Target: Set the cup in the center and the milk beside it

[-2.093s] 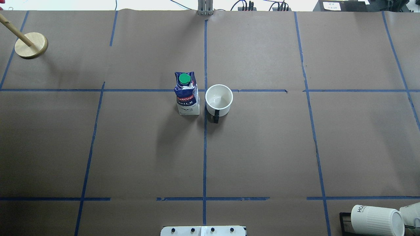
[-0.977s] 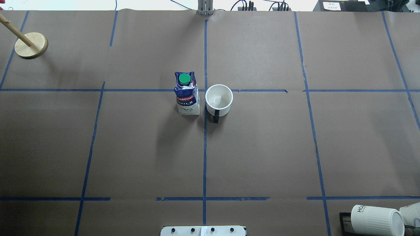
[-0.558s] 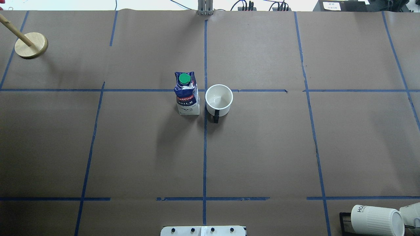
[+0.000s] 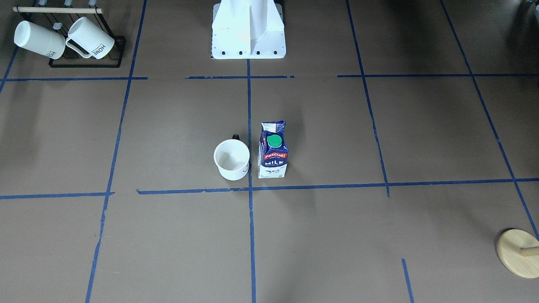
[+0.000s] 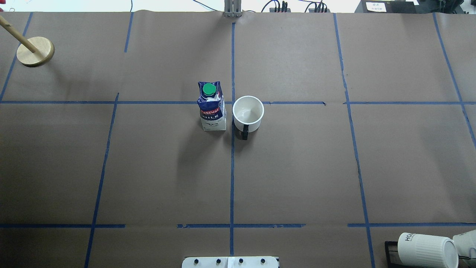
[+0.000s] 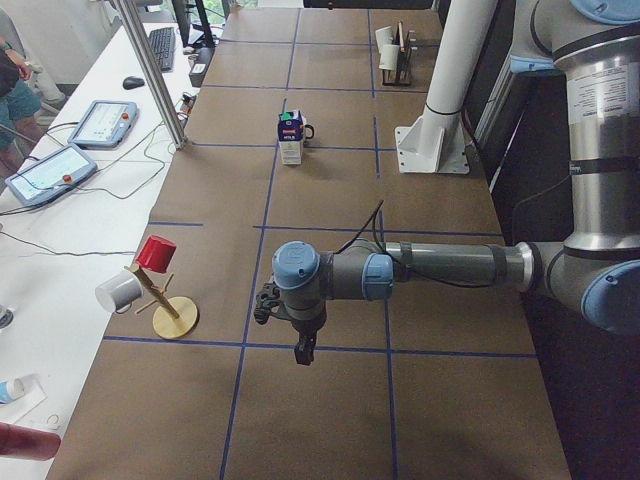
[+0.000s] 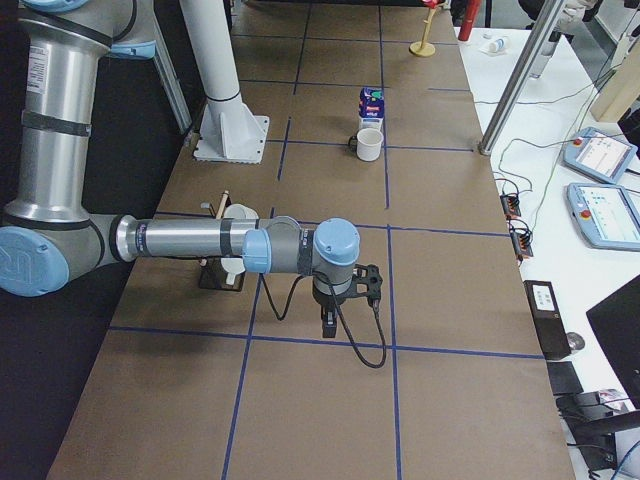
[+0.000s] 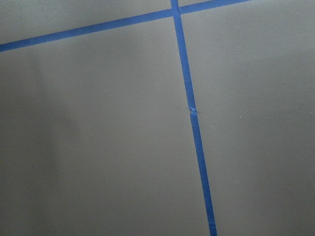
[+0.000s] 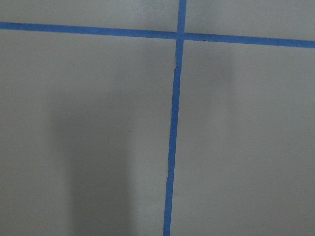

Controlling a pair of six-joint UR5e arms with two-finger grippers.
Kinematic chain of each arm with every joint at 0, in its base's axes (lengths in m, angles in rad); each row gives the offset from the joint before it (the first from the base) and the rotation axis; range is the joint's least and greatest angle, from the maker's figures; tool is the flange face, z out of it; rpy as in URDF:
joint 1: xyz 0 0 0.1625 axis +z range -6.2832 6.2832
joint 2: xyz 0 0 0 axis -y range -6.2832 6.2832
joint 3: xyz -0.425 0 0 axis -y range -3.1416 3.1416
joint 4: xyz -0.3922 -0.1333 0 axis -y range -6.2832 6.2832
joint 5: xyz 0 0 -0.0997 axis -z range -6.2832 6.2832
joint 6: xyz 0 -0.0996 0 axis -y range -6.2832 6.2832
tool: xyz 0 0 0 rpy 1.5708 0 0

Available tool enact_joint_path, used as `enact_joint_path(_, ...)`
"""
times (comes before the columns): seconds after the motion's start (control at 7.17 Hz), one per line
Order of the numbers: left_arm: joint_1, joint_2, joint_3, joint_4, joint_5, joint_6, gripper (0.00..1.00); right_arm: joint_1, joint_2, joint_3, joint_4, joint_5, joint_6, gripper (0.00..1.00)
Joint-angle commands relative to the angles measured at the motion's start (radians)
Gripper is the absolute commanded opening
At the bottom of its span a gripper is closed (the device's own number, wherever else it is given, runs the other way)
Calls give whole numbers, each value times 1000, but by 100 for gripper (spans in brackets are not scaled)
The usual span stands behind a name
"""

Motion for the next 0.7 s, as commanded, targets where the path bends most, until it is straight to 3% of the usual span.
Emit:
enact_joint_path(0.0, -1, 2, 1, 0, -1, -1, 100, 0, 0, 1, 0, 0, 0, 99)
enact_joint_path(0.56, -1, 6, 2, 9, 0, 0, 100, 0, -3, 3, 0, 0, 5, 98)
